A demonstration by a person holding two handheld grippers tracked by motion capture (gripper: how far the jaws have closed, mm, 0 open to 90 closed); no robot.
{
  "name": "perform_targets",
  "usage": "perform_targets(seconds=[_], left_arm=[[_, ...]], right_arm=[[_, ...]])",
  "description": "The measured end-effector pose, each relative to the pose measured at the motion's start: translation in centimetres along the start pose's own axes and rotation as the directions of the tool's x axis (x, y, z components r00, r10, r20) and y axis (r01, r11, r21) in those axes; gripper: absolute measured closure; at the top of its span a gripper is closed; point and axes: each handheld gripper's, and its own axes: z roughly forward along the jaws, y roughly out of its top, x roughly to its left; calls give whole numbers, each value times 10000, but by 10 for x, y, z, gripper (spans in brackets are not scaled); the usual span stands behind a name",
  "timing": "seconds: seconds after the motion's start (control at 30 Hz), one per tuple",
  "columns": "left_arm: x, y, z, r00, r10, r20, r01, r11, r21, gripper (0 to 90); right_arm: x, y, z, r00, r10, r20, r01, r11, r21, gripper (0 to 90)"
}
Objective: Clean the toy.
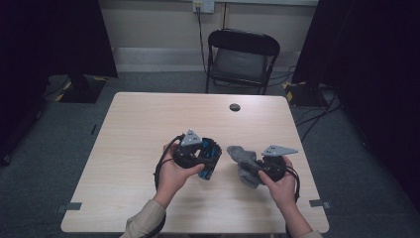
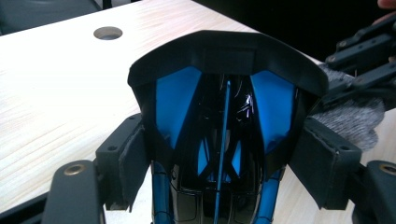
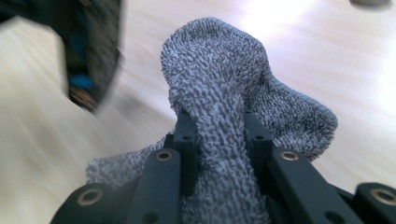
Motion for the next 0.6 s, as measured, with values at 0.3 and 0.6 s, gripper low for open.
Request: perform_targets(seconds=[0.3,0.6], left_arm=[[-4,5,-2,9995,137,280,-136,9999,-39,256],[-9,9,-3,9987,133,498,-121,9996,-248,255]], right_arm=[[8,28,-3,9930,198,-1163,-334,9927,-1160,730],[17,30,9,9856,-117,-1685,-56,9948,-1016,731]])
